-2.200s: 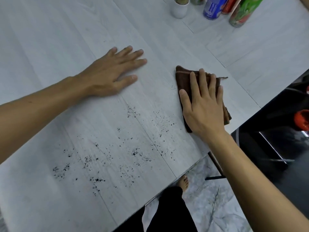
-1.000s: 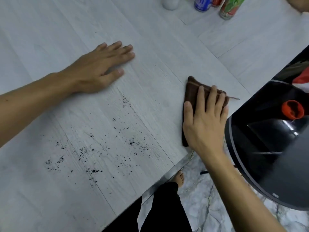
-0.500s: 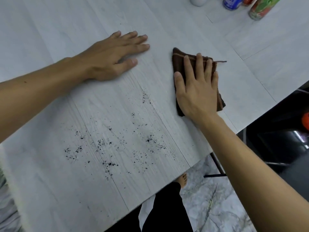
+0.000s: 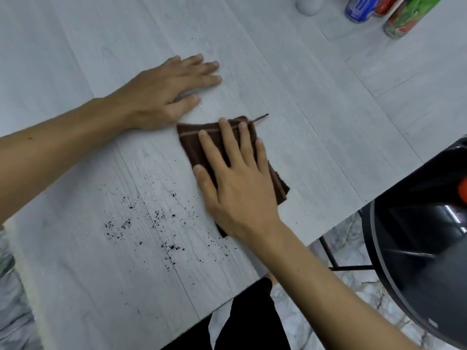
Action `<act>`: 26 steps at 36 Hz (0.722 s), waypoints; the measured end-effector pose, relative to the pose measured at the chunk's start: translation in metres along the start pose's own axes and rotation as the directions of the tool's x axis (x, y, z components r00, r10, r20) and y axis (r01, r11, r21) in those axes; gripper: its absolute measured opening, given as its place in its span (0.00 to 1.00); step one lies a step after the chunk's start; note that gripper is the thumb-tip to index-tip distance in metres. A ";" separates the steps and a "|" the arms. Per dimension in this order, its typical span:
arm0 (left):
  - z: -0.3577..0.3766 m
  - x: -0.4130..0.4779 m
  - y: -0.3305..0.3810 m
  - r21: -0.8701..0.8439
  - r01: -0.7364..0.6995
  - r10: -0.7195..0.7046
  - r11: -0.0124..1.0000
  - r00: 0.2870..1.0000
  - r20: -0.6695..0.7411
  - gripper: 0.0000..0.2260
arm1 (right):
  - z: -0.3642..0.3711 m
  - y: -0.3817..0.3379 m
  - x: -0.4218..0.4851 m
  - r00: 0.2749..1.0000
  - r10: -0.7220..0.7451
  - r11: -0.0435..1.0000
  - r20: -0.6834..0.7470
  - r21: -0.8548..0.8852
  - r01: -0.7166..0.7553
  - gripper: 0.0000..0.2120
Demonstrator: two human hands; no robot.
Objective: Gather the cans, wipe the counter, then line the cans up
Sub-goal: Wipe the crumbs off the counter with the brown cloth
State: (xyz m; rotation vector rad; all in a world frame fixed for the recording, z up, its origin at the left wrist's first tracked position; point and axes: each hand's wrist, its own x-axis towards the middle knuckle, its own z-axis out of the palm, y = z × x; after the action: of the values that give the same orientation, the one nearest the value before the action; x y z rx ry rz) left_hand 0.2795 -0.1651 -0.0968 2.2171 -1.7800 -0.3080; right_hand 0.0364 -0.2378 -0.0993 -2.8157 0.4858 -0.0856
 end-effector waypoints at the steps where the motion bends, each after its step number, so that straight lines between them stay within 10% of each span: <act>1: 0.000 -0.001 0.000 -0.001 -0.001 0.001 1.000 1.000 0.000 0.24 | 0.002 -0.002 -0.006 1.000 -0.017 1.000 0.000 0.009 0.017 0.28; 10: 0.005 -0.018 0.009 -0.020 0.002 -0.002 1.000 1.000 -0.004 0.24 | 0.005 -0.002 -0.065 0.999 0.026 0.998 -0.026 0.051 -0.025 0.27; 26: 0.009 -0.038 0.014 -0.019 -0.010 0.010 1.000 1.000 -0.007 0.23 | -0.017 0.071 -0.081 0.842 0.521 0.852 -0.137 0.032 -0.522 0.32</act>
State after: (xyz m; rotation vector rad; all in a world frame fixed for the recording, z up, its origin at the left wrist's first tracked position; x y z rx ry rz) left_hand 0.2555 -0.1317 -0.1010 2.1925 -1.7768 -0.3136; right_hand -0.0639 -0.2791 -0.1041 -2.5843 1.2699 -0.1685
